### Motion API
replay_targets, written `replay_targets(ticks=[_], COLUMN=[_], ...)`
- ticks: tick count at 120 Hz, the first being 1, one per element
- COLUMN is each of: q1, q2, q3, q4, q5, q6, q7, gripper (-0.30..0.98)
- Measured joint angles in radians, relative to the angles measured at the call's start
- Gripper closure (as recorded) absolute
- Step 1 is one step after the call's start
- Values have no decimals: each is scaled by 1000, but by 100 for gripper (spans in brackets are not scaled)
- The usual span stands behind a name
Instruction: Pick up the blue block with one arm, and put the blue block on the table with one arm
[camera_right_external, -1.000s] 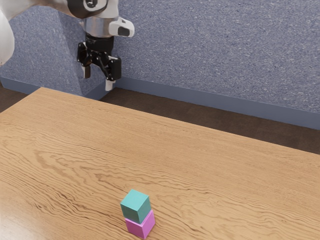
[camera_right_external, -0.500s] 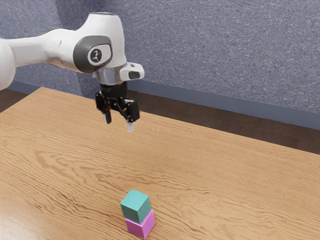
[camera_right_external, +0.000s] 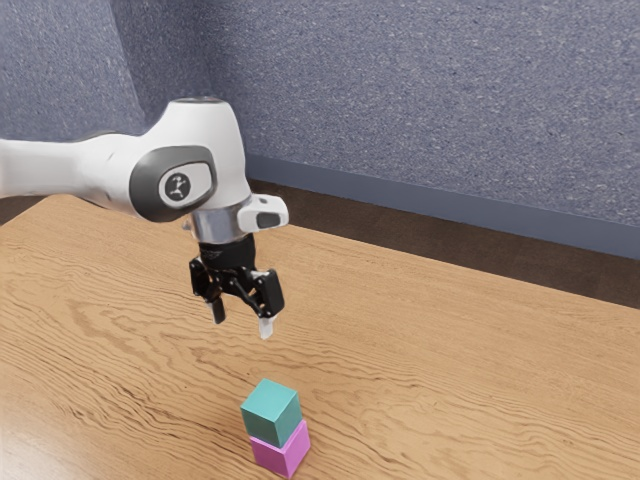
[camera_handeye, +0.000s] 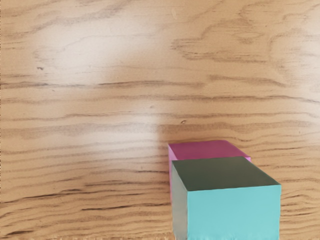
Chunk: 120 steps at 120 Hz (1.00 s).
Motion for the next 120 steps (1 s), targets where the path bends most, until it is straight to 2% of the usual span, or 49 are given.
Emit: replay_targets(ticks=[58, 120], q1=[-124, -126], q2=[21, 123], q3=[-10, -8], q4=[-72, -72], q5=[12, -34], q6=[38, 105], q7=[-62, -90], gripper=[0, 0])
